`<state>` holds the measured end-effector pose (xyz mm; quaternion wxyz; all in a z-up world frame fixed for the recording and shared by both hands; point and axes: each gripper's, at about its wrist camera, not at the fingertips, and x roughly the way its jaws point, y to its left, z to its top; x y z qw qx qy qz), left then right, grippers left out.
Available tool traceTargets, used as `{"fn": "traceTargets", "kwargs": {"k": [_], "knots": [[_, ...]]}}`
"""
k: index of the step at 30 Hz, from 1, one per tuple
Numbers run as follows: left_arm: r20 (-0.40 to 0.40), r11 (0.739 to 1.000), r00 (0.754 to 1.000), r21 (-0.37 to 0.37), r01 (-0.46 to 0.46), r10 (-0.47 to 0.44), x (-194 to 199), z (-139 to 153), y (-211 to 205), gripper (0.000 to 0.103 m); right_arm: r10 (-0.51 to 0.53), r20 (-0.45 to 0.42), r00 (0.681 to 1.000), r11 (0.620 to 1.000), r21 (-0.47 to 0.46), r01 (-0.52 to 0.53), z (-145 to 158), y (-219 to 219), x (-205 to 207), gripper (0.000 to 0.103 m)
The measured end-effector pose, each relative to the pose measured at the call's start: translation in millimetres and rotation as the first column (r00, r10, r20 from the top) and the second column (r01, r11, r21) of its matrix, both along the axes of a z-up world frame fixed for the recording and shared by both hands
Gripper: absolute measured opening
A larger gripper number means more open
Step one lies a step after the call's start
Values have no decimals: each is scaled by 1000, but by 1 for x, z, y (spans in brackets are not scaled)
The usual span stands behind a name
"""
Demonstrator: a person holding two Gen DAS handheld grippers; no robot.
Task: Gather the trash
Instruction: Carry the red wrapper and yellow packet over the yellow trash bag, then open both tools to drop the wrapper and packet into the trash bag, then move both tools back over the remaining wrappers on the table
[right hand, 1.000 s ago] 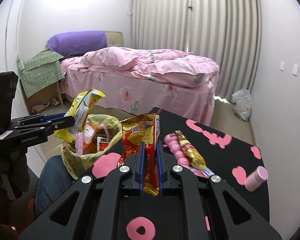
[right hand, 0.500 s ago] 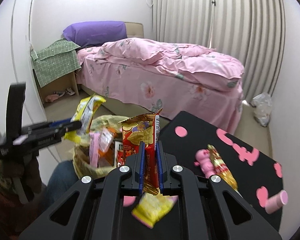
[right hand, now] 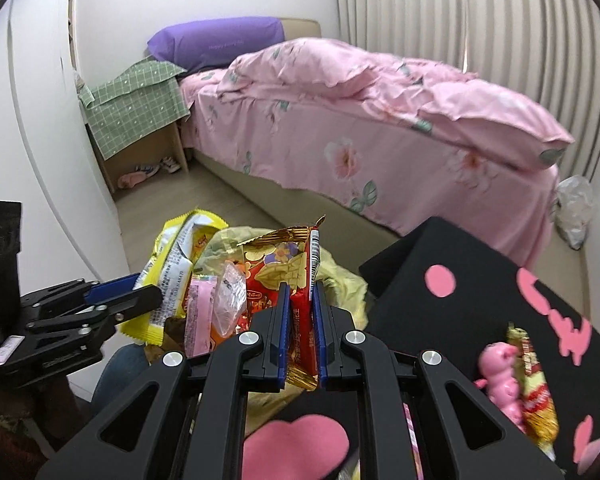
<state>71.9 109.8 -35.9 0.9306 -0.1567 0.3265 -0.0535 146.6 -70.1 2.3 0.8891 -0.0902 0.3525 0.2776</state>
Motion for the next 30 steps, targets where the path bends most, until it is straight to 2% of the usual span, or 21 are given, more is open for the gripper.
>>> {"fn": "traceTargets", "kwargs": {"k": [7, 13, 17, 18, 21, 22, 30], "knots": [[-41, 1000, 999, -2, 0, 0, 17, -13, -3, 33, 25, -55, 998, 999, 22, -24, -26, 8, 16, 11], [-79, 1000, 997, -22, 9, -10, 31, -25, -5, 33, 31, -75, 997, 999, 39, -28, -34, 10, 24, 11], [-73, 999, 997, -54, 3, -7, 36, -24, -1, 40, 26, -108, 994, 997, 73, -18, -37, 7, 31, 12], [-69, 998, 998, -63, 1, -5, 36, -23, 1, 41, 25, -117, 993, 997, 75, -16, -38, 7, 31, 13], [-44, 996, 999, -90, -16, 12, 35, -17, 5, 46, 15, -127, 992, 997, 73, -6, -40, 8, 31, 33], [-34, 995, 999, -94, -22, 19, 34, -14, 7, 48, 14, -130, 991, 997, 79, -4, -40, 7, 31, 35], [-31, 994, 999, -103, -40, 37, 23, -5, 7, 51, -3, -110, 994, 998, 60, 10, -25, -7, 18, 37]]}}
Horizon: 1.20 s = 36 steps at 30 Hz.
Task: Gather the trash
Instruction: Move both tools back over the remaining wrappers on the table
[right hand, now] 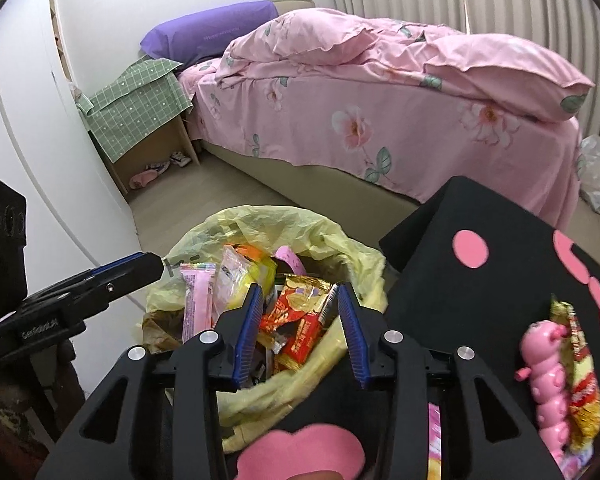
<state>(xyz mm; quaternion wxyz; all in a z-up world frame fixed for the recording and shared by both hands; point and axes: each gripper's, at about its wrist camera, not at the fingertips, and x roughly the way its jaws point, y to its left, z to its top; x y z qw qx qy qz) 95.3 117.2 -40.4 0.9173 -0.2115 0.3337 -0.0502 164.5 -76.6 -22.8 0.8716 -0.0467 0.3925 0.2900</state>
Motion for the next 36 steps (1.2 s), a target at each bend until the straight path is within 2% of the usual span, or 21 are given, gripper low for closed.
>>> {"fn": "traceTargets", "kwargs": {"k": [5, 8, 11, 16, 21, 24, 26, 27, 28, 31, 36], "knots": [[22, 999, 999, 20, 31, -31, -12, 10, -14, 52, -26, 57, 998, 999, -28, 27, 22, -28, -23, 37], [25, 995, 995, 28, 97, -98, -15, 13, -35, 55, -54, 93, 994, 998, -38, 58, 35, -60, -45, 37], [15, 982, 983, 54, 183, -184, -18, 14, -65, 55, -103, 121, 987, 992, -55, 110, 41, -97, -66, 37], [-13, 943, 949, 101, 316, -316, -24, 13, -120, 55, -219, 162, 962, 971, -61, 231, 44, -165, -102, 38], [-41, 895, 908, 157, 418, -417, -36, 10, -172, 55, -364, 115, 924, 930, -12, 368, 25, -236, -137, 38], [-62, 869, 891, 198, 453, -450, -41, 6, -195, 55, -426, 82, 901, 903, -18, 429, 7, -266, -152, 39], [-80, 852, 878, 214, 477, -472, -44, 3, -211, 55, -442, 78, 893, 895, -17, 445, -2, -275, -158, 42], [-86, 846, 873, 215, 488, -481, -44, 2, -216, 55, -452, 73, 889, 891, -9, 454, -7, -280, -161, 51], [-96, 837, 865, 217, 502, -493, -46, 0, -222, 55, -455, 67, 888, 890, 2, 456, -11, -283, -163, 53], [-124, 820, 843, 195, 538, -524, -51, -6, -235, 55, -459, 43, 887, 888, 19, 459, -23, -286, -163, 54], [-136, 814, 845, 224, 535, -518, -55, -9, -245, 55, -430, 68, 900, 896, -88, 435, -36, -276, -152, 54]]}}
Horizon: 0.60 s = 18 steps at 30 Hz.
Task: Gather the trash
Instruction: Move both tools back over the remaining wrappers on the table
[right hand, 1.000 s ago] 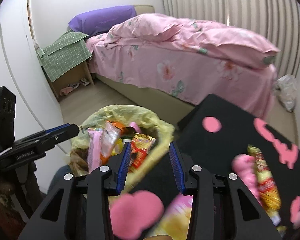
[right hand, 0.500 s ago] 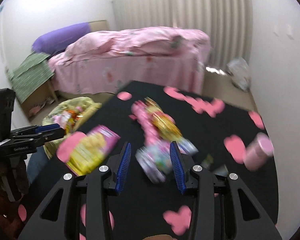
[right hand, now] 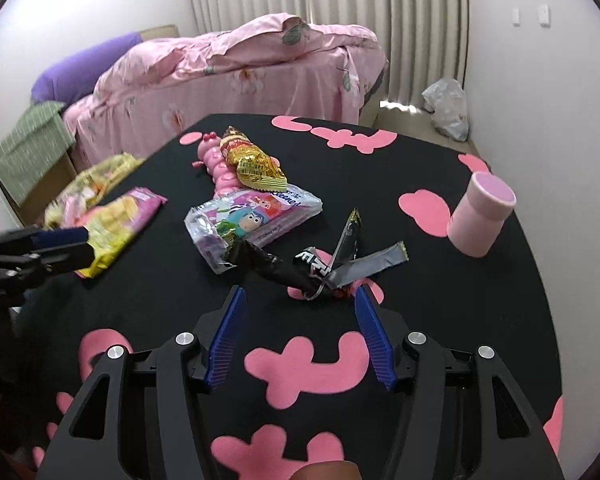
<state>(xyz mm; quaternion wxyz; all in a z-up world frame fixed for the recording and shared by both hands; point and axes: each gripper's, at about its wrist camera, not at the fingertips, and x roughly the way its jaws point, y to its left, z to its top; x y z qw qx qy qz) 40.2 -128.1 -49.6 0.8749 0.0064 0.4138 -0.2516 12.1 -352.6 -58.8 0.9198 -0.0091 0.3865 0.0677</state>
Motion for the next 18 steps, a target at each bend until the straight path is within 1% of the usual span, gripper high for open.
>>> {"fn": "traceTargets", "kwargs": {"k": [6, 10, 12, 15, 17, 18], "knots": [[13, 999, 999, 27, -32, 32, 2, 1, 2, 55, 47, 13, 999, 998, -38, -47, 3, 10, 13, 54], [8, 999, 999, 20, -48, 47, 4, 0, 5, 55, 54, 23, 998, 997, -49, -53, 6, 17, 24, 54], [8, 998, 998, 10, -55, 55, 5, -2, 6, 55, 46, 28, 999, 998, -33, -45, 5, 16, 33, 54], [8, 998, 998, -8, -65, 65, 4, -3, 11, 55, 19, -12, 1000, 1000, 7, -19, -3, 11, 45, 54], [12, 997, 997, -14, -75, 76, 2, -4, 17, 55, 17, -51, 999, 1000, -13, -17, -9, 11, 47, 54], [10, 997, 997, -20, -81, 81, 2, -4, 20, 55, 21, -72, 997, 999, -39, -24, -14, 12, 44, 54]]}}
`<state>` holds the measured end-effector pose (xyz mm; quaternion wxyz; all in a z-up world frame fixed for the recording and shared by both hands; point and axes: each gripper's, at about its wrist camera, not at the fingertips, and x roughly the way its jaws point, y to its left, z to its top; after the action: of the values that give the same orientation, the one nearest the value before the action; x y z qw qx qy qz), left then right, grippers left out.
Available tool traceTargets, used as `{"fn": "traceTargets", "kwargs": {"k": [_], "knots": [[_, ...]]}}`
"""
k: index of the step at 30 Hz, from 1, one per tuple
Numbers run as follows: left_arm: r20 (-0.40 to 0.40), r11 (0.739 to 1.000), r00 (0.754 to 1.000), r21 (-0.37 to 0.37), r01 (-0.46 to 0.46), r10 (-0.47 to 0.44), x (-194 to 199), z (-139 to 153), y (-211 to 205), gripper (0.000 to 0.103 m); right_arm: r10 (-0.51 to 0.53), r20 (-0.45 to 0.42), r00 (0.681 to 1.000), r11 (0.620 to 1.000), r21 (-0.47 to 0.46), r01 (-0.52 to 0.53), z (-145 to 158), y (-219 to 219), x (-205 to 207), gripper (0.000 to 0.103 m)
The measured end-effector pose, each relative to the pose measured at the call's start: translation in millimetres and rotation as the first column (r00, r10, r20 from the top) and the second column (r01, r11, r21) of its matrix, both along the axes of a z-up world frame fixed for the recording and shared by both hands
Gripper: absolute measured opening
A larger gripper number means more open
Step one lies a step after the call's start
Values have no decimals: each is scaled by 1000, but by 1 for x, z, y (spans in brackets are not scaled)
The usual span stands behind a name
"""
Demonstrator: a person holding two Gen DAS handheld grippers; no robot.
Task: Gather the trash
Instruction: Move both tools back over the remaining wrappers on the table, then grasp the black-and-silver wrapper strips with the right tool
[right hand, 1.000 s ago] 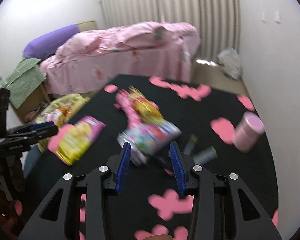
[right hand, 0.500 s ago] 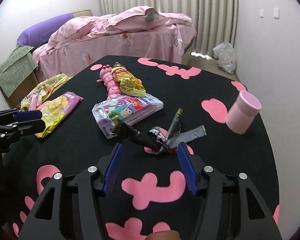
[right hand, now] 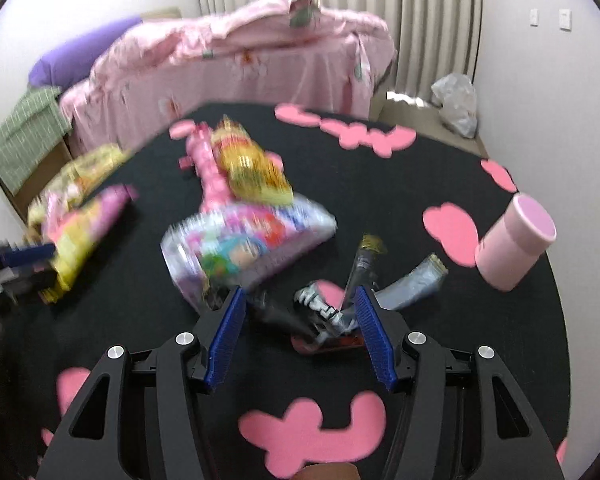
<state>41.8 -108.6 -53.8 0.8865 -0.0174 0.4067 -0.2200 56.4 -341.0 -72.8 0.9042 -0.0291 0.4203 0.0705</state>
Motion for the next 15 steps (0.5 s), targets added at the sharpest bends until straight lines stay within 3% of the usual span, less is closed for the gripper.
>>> {"fn": "traceTargets", "kwargs": {"k": [4, 10, 13, 15], "knots": [[-6, 998, 1000, -63, -30, 30, 0, 2, 14, 55, -14, -31, 999, 997, -81, 11, -12, -7, -18, 54], [24, 990, 998, -135, -46, 50, -4, 13, 21, 55, -88, -63, 994, 996, -25, 87, -14, -39, -44, 54], [25, 991, 998, -119, -59, 62, -4, 12, 21, 61, -93, -84, 992, 992, 74, 100, -18, -51, -50, 54], [5, 992, 998, -105, -67, 68, -1, 7, 20, 62, -62, -98, 993, 996, 62, 68, -17, -50, -50, 54]]}}
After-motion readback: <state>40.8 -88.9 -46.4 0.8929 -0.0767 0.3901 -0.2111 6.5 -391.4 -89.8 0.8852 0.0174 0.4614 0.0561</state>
